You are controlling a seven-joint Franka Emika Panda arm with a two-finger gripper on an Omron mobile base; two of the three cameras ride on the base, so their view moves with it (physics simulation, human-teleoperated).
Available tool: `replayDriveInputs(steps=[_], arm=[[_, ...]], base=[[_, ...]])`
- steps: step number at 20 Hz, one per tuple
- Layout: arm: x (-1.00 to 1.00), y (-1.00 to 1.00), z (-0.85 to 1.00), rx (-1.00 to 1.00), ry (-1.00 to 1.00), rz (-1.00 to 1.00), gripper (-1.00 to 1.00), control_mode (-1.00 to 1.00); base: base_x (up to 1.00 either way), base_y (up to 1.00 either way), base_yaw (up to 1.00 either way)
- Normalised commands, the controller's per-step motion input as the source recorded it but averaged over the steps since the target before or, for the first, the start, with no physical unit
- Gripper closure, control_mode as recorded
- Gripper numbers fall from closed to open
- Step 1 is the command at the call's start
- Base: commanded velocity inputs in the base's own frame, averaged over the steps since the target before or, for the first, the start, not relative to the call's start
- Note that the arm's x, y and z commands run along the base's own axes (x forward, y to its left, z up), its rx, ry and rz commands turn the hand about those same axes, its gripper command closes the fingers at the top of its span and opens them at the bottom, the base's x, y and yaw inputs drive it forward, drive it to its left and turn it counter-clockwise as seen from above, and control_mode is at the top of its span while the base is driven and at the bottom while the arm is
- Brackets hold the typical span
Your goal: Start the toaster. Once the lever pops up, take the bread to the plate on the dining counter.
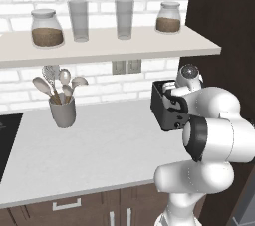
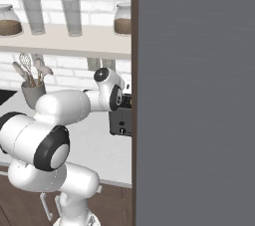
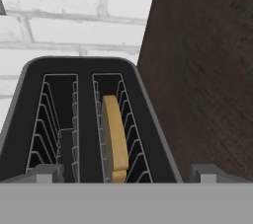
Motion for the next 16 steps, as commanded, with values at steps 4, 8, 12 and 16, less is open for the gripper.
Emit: replayDriveInputs(steps=[4,8,12,16], arm=[[0.00,0.00,0.00,0.00,0.00,0.00,-1.00,-1.00],[0.00,0.00,0.00,0.00,0.00,0.00,-1.00,-1.00],[0.00,0.00,0.00,0.00,0.00,0.00,-1.00,-1.00],[0.00,0.00,0.00,0.00,0.00,0.00,-1.00,-1.00]], base=[[0.00,0.00,0.00],[0.00,0.00,0.00],[0.00,0.00,0.00],[0.00,0.00,0.00]])
